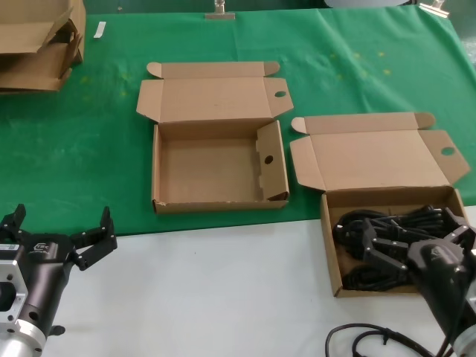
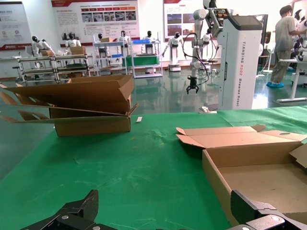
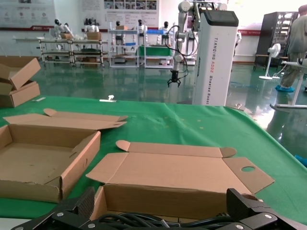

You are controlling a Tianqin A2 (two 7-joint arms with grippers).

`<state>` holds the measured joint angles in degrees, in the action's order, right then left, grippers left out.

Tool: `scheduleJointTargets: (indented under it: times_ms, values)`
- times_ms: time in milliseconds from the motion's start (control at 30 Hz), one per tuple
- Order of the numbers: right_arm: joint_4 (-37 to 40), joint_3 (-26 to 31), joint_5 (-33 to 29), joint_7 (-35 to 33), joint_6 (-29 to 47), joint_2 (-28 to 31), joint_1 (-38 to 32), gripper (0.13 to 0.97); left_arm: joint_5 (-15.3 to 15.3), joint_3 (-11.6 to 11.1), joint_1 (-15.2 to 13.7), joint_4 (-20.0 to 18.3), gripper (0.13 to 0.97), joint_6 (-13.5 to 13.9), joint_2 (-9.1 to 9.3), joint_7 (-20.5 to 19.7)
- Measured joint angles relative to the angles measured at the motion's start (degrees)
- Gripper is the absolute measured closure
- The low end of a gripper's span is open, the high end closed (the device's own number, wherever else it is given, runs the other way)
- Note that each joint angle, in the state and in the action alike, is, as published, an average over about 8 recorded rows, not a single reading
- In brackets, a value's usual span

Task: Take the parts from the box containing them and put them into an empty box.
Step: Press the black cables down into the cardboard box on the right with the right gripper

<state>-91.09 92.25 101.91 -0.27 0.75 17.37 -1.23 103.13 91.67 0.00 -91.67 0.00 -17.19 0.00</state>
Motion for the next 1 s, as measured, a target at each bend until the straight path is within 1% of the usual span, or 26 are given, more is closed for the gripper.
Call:
scheduleJointTargets:
  times_ms: [1000]
  values:
    - [0.00, 0.00, 0.00, 0.00, 0.00, 0.00, 0.00, 0.129, 0.00, 0.00, 0.00, 0.00, 0.132, 0.00, 0.00, 0.00]
